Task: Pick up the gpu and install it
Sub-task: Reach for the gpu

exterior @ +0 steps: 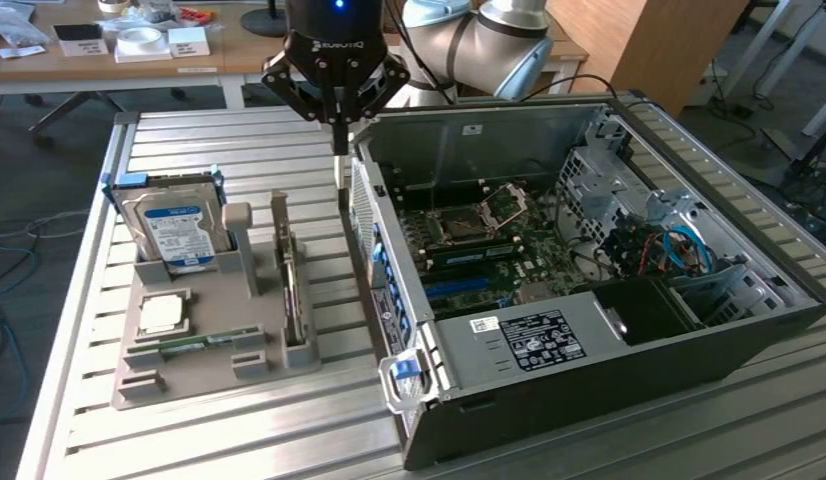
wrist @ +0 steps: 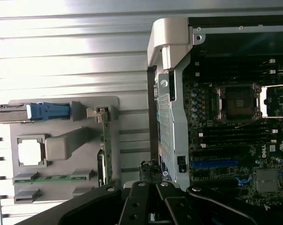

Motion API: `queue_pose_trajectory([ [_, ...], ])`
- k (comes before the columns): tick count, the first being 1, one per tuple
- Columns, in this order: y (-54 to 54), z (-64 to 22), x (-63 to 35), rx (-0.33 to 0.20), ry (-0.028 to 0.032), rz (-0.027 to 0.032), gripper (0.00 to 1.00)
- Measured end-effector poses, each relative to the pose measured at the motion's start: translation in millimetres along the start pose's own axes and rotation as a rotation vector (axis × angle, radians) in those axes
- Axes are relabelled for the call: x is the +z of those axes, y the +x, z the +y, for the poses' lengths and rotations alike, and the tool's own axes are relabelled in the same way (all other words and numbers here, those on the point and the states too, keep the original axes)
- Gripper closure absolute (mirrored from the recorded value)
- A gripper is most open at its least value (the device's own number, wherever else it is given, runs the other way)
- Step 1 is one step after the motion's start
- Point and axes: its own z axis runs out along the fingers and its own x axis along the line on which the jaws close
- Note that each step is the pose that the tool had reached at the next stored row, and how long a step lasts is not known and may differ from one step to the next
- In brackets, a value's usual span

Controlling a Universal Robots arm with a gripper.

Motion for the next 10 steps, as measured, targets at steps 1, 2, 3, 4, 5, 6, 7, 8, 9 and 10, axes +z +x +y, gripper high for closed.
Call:
queue_pose_trajectory([
  [1, 0.0, 0.0, 0.0, 0.000, 0.0000, 0.0000, 0.89],
  [2, 0.0, 0.0, 0.0, 0.000, 0.0000, 0.0000, 0.89],
  [3, 0.0, 0.0, 0.0, 0.000, 0.0000, 0.0000, 0.89],
  [4, 0.0, 0.0, 0.0, 0.000, 0.0000, 0.0000, 0.89],
  [5, 0.0, 0.0, 0.0, 0.000, 0.0000, 0.0000, 0.89],
  [6, 0.1, 0.0, 0.0, 0.000, 0.0000, 0.0001, 0.89],
  [7, 0.8, 0.0, -0.1, 0.000, 0.0000, 0.0000, 0.89],
  [8, 1.5, -0.1, -0.1, 0.000, 0.0001, 0.0000, 0.89],
  [9, 2.5, -0.2, -0.1, 0.000, 0.0000, 0.0000, 0.89],
  [10, 3.8, -0.3, -0.1, 0.000, 0.0001, 0.0000, 0.89],
])
